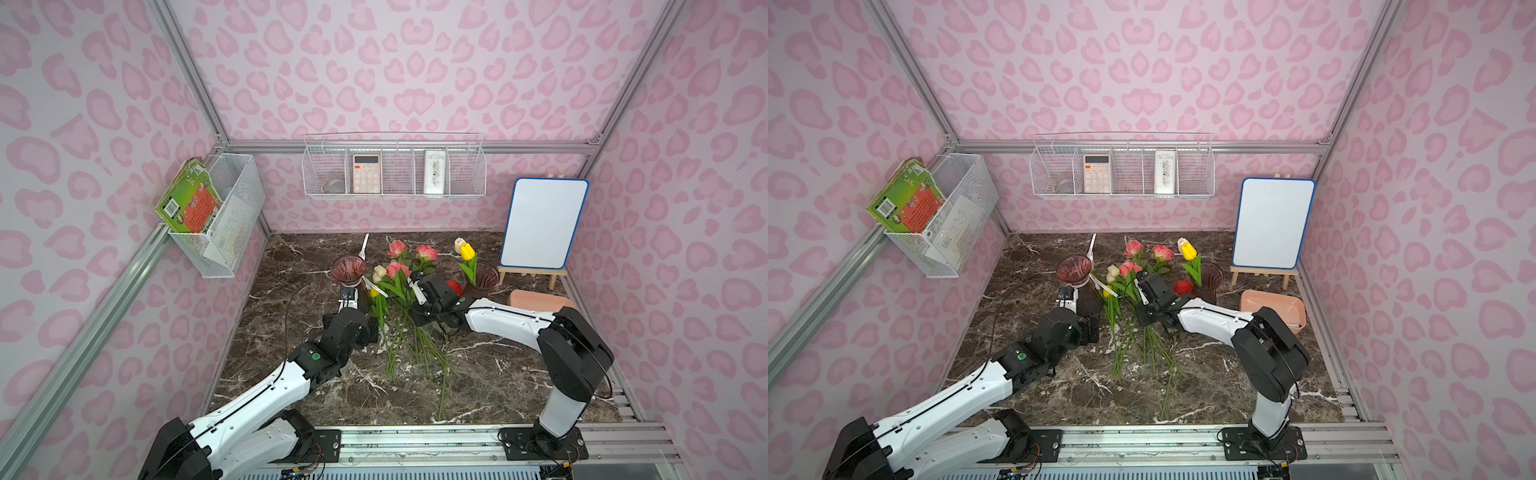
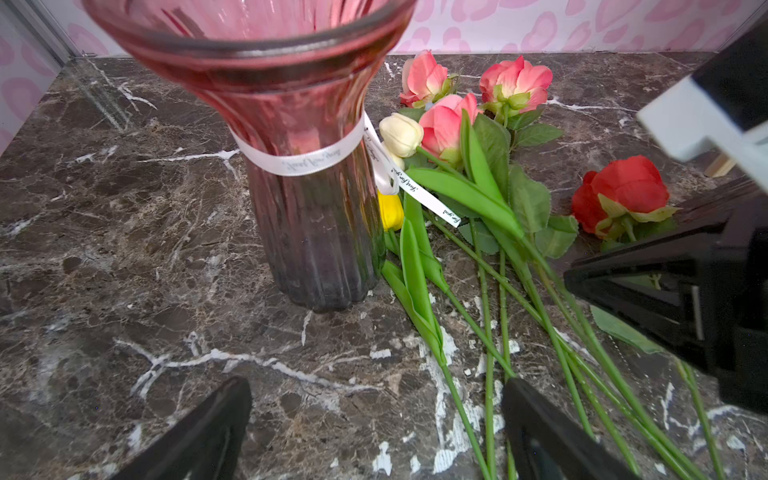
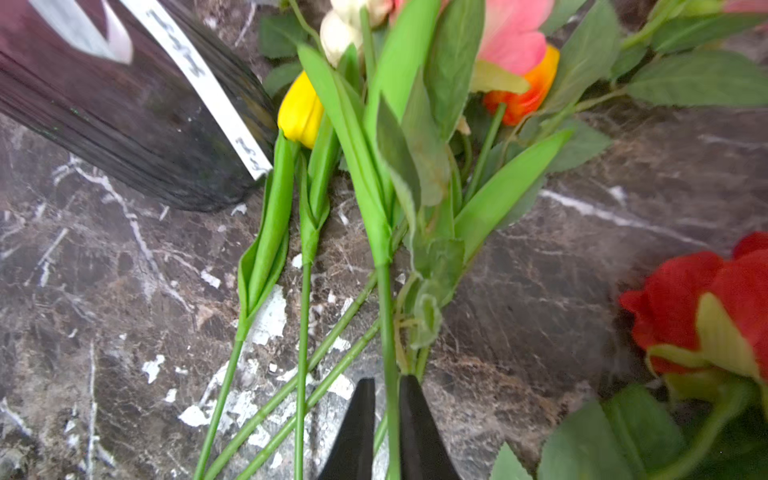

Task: Arrange the flowers in different vases according to their variety
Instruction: Pick up the flower at the center of the board.

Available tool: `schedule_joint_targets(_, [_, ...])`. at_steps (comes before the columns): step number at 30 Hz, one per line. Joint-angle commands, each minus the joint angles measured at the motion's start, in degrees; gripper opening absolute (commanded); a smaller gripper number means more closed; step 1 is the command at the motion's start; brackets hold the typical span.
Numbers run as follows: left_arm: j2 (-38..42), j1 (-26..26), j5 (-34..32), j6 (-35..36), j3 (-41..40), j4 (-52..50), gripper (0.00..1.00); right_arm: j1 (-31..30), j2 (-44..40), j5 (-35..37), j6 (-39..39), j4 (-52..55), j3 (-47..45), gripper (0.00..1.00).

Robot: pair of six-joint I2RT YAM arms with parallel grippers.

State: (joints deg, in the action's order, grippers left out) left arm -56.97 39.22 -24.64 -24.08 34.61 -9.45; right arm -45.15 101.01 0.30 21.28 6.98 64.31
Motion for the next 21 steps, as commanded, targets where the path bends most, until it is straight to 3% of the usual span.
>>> schedule_joint_targets(1, [-0.1,-0.1,0.1,-0.1,0.0,0.6,0.98,0.2,-1.7,1.4,0.5,-0.6,-0.9,0.15])
schedule_joint_targets(7, [-0.1,0.0,0.1,-0.1,0.0,0.6,0.98,1.0,-3.2,-0.3,1.0,-2.8,-3.5,0.11])
schedule_joint_targets(12, [-0.1,0.0,0.2,-0.1,-0.1,0.6,0.98,1.1,-1.4,-6.0,-0.1,-3.2,-2.7,0.17])
schedule_joint_targets(21, [0.0,0.0,0.0,0.0,0.1,0.3,0.98,1.5,4.7,-5.0,-1.2,0.2,3.0,0.22])
